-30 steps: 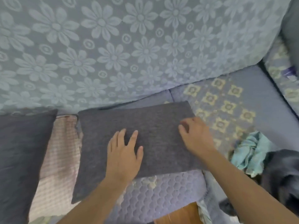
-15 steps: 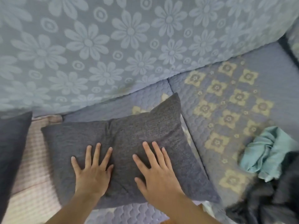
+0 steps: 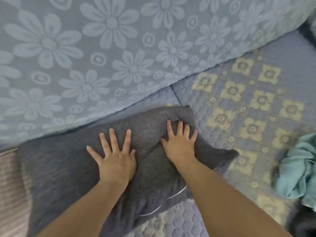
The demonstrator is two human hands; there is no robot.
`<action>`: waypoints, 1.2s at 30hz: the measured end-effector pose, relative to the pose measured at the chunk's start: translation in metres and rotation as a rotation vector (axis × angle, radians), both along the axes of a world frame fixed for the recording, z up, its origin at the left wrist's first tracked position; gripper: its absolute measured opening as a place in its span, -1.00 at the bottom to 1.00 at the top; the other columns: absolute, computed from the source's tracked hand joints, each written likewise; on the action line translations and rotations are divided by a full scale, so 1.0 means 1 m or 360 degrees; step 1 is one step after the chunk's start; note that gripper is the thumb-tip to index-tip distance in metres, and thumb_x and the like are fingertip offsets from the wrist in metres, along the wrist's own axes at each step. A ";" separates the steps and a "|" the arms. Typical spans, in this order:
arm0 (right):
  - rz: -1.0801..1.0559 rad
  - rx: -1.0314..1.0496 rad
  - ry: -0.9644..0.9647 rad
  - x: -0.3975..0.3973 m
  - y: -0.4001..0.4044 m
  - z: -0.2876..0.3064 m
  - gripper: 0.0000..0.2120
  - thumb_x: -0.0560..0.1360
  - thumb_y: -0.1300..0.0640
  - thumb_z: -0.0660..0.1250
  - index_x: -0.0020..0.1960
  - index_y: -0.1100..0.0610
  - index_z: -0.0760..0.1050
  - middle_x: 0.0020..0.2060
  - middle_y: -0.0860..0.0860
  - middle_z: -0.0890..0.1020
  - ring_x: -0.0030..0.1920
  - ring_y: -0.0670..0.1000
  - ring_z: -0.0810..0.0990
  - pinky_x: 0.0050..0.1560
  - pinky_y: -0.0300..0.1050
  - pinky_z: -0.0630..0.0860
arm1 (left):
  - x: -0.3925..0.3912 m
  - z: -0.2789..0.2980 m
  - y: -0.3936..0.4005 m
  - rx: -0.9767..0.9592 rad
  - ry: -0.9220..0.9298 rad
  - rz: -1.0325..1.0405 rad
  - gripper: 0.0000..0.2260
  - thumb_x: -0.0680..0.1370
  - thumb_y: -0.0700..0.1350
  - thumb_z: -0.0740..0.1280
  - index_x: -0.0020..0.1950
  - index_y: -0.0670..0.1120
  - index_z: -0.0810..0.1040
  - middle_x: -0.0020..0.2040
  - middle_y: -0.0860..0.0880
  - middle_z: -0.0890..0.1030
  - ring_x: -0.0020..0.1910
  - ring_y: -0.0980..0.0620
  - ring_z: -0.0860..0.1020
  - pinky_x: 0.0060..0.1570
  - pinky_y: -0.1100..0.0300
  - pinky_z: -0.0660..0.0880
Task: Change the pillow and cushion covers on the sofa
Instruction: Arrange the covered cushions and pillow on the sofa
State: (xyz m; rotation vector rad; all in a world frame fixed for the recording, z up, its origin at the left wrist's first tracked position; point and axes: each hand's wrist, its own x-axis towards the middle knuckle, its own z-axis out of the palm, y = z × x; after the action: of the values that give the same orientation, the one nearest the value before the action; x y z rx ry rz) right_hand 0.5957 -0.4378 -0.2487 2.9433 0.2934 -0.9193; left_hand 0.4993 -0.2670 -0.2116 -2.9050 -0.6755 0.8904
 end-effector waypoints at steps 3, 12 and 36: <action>-0.0003 0.0161 -0.0091 -0.020 -0.024 0.019 -0.32 0.60 -0.38 -0.12 0.61 -0.17 -0.25 0.62 0.08 -0.11 0.60 0.21 -0.10 0.52 0.37 -0.14 | -0.017 0.010 0.004 -0.0055 -0.0108 -0.0122 -0.45 0.68 0.19 -0.18 0.57 0.20 -0.42 0.64 -0.12 -0.30 0.59 -0.31 -0.29 0.38 -0.56 -0.22; -0.0062 0.0242 0.0182 -0.182 -0.091 0.128 -0.41 0.64 -0.27 -0.11 0.61 -0.20 -0.18 0.60 0.04 -0.26 0.60 0.19 -0.19 0.56 0.24 0.01 | -0.154 0.071 0.001 -0.0277 0.0090 -0.0425 -0.52 0.68 0.19 -0.23 0.60 0.34 0.09 0.67 -0.06 -0.07 0.63 -0.29 -0.04 0.38 -0.56 -0.06; 0.1016 0.1041 -0.0647 -0.182 0.055 0.193 -0.44 0.69 -0.05 0.09 0.63 0.03 0.03 0.62 0.15 0.00 0.61 0.19 -0.09 0.58 0.19 -0.03 | -0.216 0.067 0.028 -0.0224 -0.0409 0.0000 -0.46 0.67 0.22 -0.15 0.61 0.23 -0.28 0.67 -0.06 -0.12 0.64 -0.15 -0.17 0.55 -0.30 -0.05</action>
State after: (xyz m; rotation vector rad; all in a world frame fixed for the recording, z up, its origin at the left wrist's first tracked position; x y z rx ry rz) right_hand 0.4140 -0.3829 -0.0554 3.0711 1.6343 -0.1367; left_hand 0.2836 -0.2389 -0.1450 -3.1801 -0.6499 0.5910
